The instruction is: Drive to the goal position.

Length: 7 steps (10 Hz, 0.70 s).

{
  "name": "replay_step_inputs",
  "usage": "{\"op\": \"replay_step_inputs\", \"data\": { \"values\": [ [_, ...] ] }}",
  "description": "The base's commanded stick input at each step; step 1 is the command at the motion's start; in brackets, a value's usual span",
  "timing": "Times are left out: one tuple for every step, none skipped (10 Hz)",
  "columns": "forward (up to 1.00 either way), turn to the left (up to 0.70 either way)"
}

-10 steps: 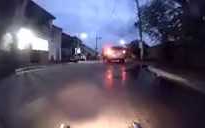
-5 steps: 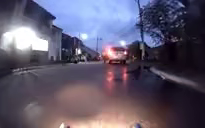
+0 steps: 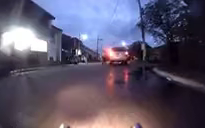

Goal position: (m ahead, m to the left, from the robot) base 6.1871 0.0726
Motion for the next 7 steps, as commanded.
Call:
{"op": "replay_step_inputs", "data": {
  "values": [
    [0.5,0.0],
    [0.5,0.0],
    [0.5,0.0],
    [0.5,0.0],
    [0.5,0.0],
    [0.5,0.0],
    [0.5,0.0]
  ]
}}
